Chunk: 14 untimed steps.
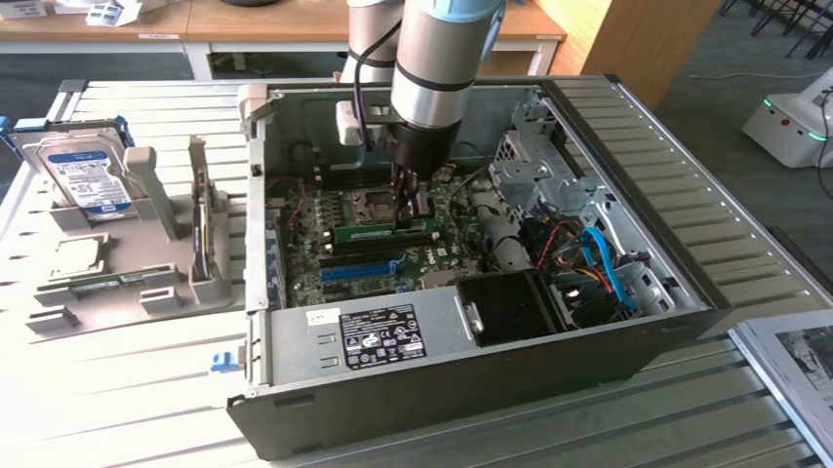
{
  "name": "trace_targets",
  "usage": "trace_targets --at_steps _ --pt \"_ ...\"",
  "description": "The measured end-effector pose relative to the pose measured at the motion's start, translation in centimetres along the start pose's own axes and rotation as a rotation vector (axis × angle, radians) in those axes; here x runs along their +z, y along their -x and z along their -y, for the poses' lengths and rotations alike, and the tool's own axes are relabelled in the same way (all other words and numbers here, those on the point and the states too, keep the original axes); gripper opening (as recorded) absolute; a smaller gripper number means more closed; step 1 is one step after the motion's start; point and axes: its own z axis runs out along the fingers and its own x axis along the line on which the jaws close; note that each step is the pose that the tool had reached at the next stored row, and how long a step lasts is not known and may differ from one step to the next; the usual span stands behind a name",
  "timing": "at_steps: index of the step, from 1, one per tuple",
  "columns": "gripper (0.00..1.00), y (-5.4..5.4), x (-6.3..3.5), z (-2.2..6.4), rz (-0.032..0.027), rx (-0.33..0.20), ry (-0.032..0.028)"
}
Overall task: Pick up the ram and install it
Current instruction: 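Insert the ram into the slot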
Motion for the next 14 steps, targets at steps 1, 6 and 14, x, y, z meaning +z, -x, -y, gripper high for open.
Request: trace_targets --at_steps 1,6,14 --pt "0.11 0.0 0.0 0.0 0.0 0.0 0.0001" --pt "0.11 0.0 0.02 -0.18 0.0003 0.001 -0.0001" --pt "0.11 -0.04 0.09 -0.22 0.0003 0.003 -0.0001"
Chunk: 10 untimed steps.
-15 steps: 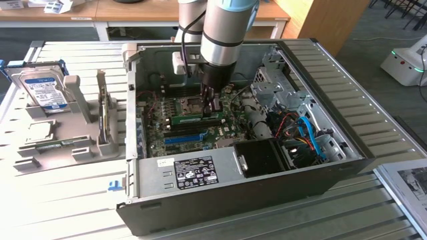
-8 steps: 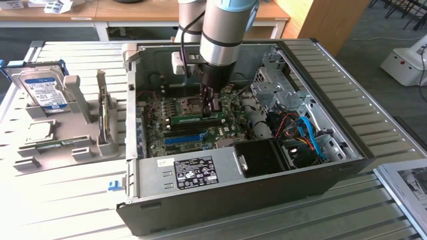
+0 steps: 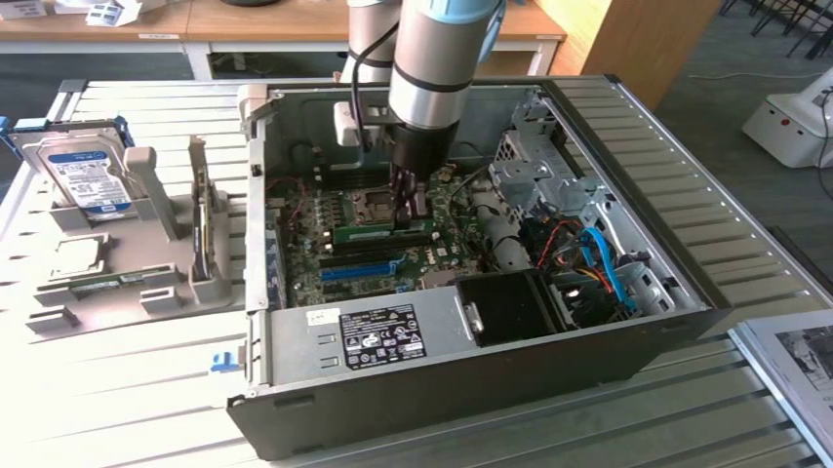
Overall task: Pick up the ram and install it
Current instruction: 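Insert the ram into the slot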
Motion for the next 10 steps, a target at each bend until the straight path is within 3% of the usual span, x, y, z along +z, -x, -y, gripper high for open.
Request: trace_targets --at_steps 10 --pt "0.11 -0.11 0.16 0.02 -0.0003 0.0 -0.0002"
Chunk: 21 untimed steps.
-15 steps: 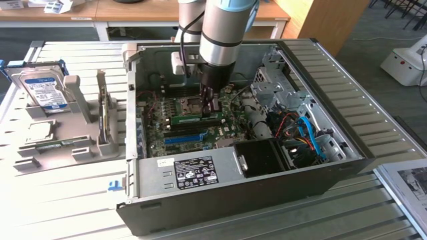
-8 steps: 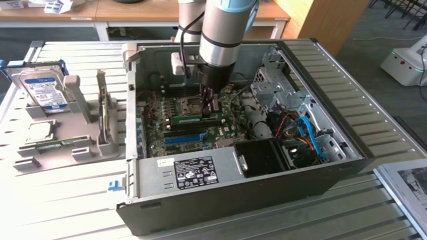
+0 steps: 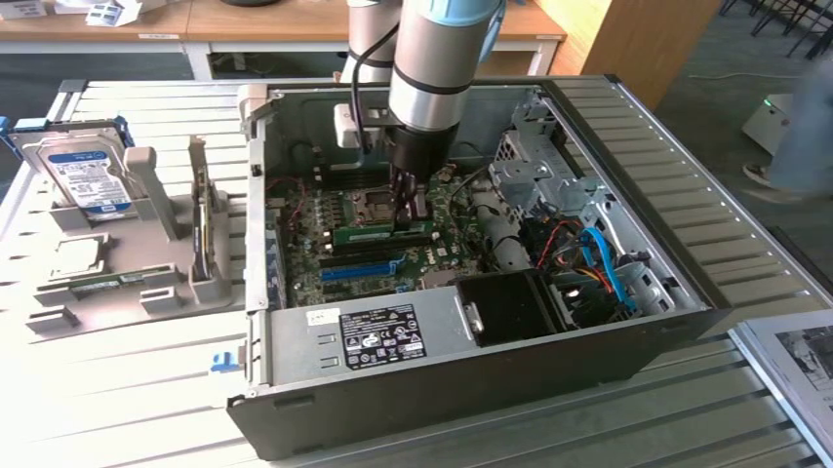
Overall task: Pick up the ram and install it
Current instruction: 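Insert the ram into the slot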
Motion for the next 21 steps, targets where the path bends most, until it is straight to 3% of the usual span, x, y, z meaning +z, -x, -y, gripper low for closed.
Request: trace_targets --at_steps 21 --pt "0.11 -0.01 0.35 -0.02 0.0003 -0.001 -0.0066"
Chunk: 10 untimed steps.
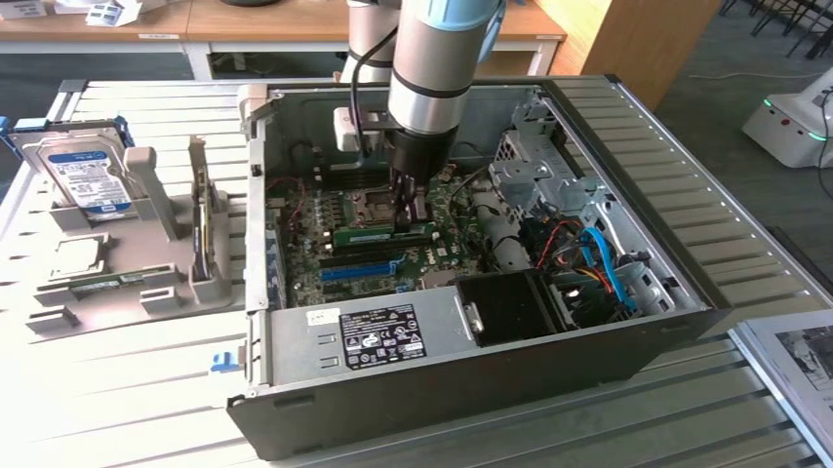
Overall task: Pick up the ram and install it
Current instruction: 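Insert the ram into the slot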
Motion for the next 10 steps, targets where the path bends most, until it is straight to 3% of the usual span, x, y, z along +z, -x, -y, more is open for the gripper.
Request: trace_targets --at_steps 10 --pt "0.11 0.0 0.0 0.0 -0.0005 -0.01 0.0002"
